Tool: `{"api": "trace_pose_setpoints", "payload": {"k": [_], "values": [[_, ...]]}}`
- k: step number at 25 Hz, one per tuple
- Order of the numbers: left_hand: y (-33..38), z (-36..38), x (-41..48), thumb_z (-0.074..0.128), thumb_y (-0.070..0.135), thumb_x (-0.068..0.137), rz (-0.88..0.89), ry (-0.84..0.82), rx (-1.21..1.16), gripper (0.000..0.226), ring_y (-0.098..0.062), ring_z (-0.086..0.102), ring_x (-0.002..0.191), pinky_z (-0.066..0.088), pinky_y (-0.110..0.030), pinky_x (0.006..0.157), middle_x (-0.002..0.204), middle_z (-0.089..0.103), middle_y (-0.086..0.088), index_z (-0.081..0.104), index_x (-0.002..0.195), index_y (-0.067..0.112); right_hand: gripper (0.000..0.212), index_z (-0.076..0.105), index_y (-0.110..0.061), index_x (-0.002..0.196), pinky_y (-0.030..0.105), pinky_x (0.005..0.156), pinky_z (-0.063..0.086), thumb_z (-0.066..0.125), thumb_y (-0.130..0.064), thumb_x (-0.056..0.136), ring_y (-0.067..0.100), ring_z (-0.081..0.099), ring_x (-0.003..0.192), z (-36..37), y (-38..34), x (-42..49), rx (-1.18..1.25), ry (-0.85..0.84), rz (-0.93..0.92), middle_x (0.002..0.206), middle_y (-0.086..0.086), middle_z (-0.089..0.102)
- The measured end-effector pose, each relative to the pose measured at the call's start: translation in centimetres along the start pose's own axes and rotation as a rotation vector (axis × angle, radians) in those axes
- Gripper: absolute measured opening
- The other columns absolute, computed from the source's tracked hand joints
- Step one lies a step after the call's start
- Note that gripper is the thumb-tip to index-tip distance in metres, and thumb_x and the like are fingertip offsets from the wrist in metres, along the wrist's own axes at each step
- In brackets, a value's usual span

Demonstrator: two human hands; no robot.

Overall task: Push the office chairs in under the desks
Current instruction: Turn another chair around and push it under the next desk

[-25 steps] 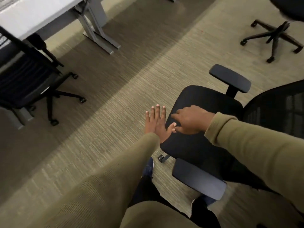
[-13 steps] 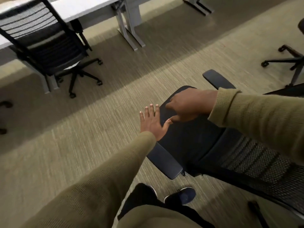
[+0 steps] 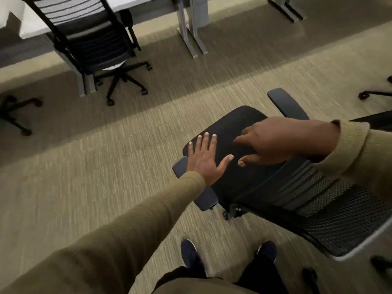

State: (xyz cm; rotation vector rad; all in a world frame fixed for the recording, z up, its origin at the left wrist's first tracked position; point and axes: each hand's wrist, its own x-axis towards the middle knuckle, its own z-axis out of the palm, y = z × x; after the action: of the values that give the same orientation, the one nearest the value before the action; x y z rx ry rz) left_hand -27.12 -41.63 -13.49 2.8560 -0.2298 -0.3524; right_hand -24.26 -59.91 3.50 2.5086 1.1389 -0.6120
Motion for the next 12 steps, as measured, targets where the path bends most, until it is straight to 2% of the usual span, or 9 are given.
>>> {"api": "trace_pose_setpoints", "payload": {"k": [3, 6, 10, 12], "values": [[3.4, -0.4, -1.1, 0.020, 0.075, 0.093, -0.073, 0.012, -0.034, 0.088, -0.024, 0.001, 0.155, -0.001, -0.051, 0.124, 0.168, 0.008, -0.006, 0.006, 0.160, 0.019, 0.072, 0.039, -0.028, 0.148, 0.036, 0.087, 0.048, 0.037, -0.073, 0.093, 0.022, 0.057, 0.120, 1.7, 1.8, -3.3, 0.005, 0.030, -0.059, 0.141, 0.001, 0.055], [8.5, -1.3, -2.8, 0.029, 0.070, 0.095, -0.137, 0.028, -0.165, 0.083, -0.023, 0.014, 0.153, 0.005, -0.049, 0.124, 0.166, 0.021, -0.006, 0.016, 0.160, 0.020, 0.077, 0.038, -0.030, 0.148, 0.036, 0.086, 0.049, 0.030, -0.079, 0.089, 0.022, 0.057, 0.123, 3.1, 4.1, -7.2, -0.012, 0.079, -0.128, 0.144, -0.001, 0.052], [16.1, -3.5, -7.4, 0.037, 0.070, 0.092, -0.130, 0.006, -0.641, 0.082, -0.016, 0.038, 0.143, 0.030, -0.045, 0.120, 0.156, 0.041, -0.004, 0.032, 0.156, 0.019, 0.088, 0.035, -0.037, 0.148, 0.040, 0.092, 0.052, 0.014, -0.085, 0.077, 0.018, 0.058, 0.119, 4.5, 6.6, -13.7, 0.113, 0.154, -0.226, 0.139, -0.005, 0.055], [19.2, -4.6, -10.0, 0.036, 0.072, 0.090, -0.075, -0.005, -0.733, 0.078, -0.008, 0.049, 0.132, 0.041, -0.040, 0.112, 0.143, 0.053, 0.002, 0.044, 0.149, 0.021, 0.088, 0.032, -0.039, 0.148, 0.039, 0.092, 0.053, 0.010, -0.087, 0.077, 0.015, 0.058, 0.117, 5.7, 7.4, -16.6, 0.196, 0.169, -0.251, 0.138, -0.007, 0.055]]}}
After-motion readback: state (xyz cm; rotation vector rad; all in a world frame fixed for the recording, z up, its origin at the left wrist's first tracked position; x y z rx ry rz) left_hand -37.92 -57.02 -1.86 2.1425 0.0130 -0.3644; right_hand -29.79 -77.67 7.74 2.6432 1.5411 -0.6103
